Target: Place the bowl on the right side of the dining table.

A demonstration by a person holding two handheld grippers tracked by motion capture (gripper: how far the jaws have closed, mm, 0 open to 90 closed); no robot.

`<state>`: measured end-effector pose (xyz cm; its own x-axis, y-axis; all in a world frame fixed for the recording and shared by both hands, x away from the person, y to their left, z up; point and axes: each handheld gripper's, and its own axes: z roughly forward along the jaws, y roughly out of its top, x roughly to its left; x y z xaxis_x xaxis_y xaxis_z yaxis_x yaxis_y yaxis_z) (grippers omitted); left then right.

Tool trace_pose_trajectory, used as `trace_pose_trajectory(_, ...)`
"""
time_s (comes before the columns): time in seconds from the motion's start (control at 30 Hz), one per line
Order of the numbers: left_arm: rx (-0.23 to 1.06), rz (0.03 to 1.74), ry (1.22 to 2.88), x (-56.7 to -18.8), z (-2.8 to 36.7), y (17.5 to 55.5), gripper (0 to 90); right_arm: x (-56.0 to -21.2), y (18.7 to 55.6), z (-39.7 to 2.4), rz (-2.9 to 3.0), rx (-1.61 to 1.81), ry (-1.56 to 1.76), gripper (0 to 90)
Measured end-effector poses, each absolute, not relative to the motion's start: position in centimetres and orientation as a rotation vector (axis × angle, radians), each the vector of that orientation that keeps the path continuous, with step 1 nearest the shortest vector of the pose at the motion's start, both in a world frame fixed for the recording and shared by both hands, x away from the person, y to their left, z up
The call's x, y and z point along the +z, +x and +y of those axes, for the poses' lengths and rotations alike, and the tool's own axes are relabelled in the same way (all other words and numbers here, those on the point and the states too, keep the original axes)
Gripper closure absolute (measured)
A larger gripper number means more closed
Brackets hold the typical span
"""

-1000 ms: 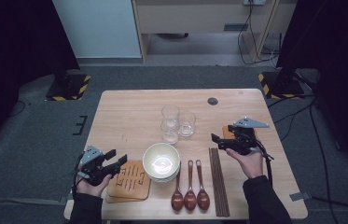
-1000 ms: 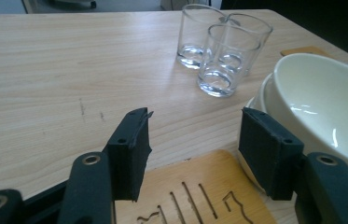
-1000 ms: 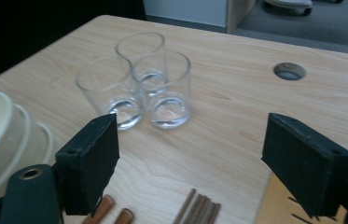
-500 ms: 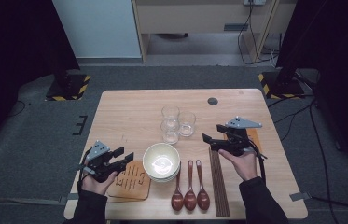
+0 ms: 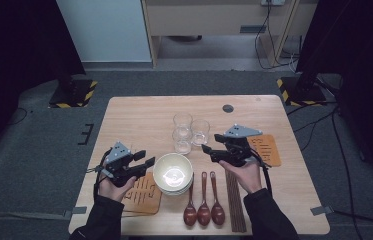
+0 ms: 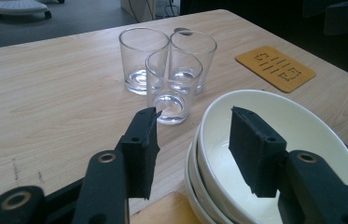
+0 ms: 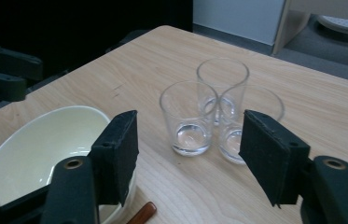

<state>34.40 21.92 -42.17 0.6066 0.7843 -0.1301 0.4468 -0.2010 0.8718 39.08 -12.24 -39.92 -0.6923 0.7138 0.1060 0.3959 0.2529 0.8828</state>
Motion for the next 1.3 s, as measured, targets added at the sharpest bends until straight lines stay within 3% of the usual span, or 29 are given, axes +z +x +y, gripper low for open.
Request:
trace_pose_trajectory(0.63, 0.375, 0.977, 1.895, -44.0, 21.1, 34.9, 62.5, -41.4, 38.5, -7.7, 2.325, 1.38, 0.932, 51.3)
trace_pose_trajectory(1.3, 0.345, 0.998, 1.93, -44.7, 20.2, 35.4, 79.9, -43.9, 38.8, -5.0, 2.444, 1.278, 0.914, 75.4)
